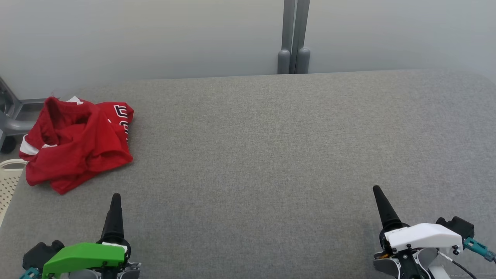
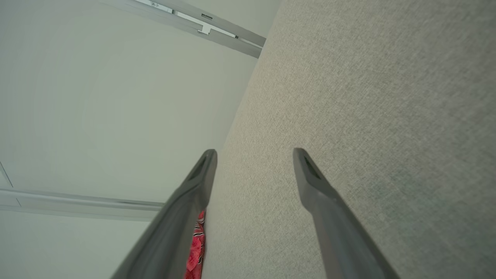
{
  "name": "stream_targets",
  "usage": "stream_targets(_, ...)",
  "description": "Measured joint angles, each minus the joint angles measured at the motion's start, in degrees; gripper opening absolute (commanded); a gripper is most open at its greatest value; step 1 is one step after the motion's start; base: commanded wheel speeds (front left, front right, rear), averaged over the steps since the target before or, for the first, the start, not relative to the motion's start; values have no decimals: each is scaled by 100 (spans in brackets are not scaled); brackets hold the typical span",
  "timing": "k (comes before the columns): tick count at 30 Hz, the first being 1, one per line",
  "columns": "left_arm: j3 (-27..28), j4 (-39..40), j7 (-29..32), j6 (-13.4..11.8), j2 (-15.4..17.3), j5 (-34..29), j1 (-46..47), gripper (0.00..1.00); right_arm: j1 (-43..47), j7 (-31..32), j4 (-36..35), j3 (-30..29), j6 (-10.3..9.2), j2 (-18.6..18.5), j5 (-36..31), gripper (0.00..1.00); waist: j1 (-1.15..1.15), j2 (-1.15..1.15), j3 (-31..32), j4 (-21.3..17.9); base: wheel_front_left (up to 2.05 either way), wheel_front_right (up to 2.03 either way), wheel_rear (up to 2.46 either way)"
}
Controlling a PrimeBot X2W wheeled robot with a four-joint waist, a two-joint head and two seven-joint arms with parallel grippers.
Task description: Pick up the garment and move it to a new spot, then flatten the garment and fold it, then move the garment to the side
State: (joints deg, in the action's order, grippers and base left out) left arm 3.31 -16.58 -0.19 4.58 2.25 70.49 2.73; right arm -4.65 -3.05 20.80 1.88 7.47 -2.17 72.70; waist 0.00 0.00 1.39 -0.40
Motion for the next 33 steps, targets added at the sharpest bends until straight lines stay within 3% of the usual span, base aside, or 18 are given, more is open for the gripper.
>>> stream_targets(18, -499, -126, -402, -383, 244, -2440, 2, 100, -282, -172, 227, -190, 0, -18, -3053, 100, 0, 0, 75, -37, 0, 0, 0)
stream_targets(33, -803, -398, -552, -614, 388, -3533, 193, 100, -308, 23, -13, -126, 0, -27, -4577, 100, 0, 0, 107, 3, 0, 0, 0)
